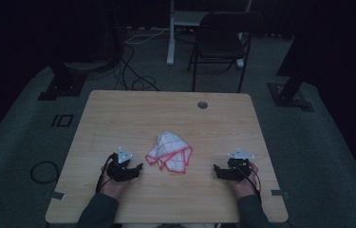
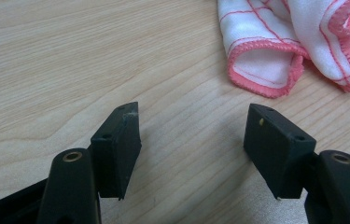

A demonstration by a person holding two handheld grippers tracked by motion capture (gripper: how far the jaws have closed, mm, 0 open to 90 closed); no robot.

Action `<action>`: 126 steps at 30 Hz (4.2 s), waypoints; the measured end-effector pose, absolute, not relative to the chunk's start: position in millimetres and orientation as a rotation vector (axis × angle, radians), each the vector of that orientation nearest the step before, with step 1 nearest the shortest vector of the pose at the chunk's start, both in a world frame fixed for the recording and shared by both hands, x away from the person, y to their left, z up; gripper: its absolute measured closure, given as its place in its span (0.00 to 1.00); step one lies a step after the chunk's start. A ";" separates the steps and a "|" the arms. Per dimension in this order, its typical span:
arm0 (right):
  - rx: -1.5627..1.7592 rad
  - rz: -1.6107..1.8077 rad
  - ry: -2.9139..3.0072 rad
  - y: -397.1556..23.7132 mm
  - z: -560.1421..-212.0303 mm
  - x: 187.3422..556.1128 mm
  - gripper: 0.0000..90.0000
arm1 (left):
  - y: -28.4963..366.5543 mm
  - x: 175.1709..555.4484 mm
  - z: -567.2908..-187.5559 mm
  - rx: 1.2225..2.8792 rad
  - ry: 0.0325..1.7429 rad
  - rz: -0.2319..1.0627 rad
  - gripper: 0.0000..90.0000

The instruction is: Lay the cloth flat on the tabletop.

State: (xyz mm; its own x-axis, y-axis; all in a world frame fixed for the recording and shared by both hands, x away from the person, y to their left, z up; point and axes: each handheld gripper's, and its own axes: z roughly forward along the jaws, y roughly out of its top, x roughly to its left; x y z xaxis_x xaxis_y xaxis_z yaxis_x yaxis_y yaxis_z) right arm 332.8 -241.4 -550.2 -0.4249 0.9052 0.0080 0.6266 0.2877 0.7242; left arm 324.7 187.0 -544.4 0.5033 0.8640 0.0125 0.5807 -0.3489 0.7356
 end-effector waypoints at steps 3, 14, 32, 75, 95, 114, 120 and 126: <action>1.369 0.933 2.159 -241.4 -550.2 332.5 0.15 | 186.1 323.7 -544.4 2.061 1.174 0.530 0.48; 1.361 0.939 2.163 -240.9 -550.0 331.4 0.18 | 185.8 321.3 -542.7 2.069 1.168 0.521 0.62; 1.212 1.035 2.219 -215.8 -534.9 318.8 0.66 | 175.5 315.5 -541.0 2.119 1.093 0.523 0.82; 1.006 1.157 2.334 -134.3 -503.8 331.4 0.59 | 177.6 318.8 -543.5 2.097 1.073 0.491 0.77; 0.927 1.160 2.359 -98.8 -503.2 343.5 0.39 | 170.3 315.4 -543.3 2.116 1.048 0.536 0.77; 0.813 1.087 2.400 -61.1 -496.9 363.6 0.45 | 165.0 317.5 -542.5 2.098 1.016 0.499 0.76; 0.790 1.038 2.426 -52.8 -501.3 368.7 0.52 | 156.6 319.6 -543.0 2.113 0.985 0.483 0.72; 0.802 1.037 2.434 -54.8 -503.4 375.9 0.92 | 139.6 322.2 -543.8 2.150 0.947 0.499 0.73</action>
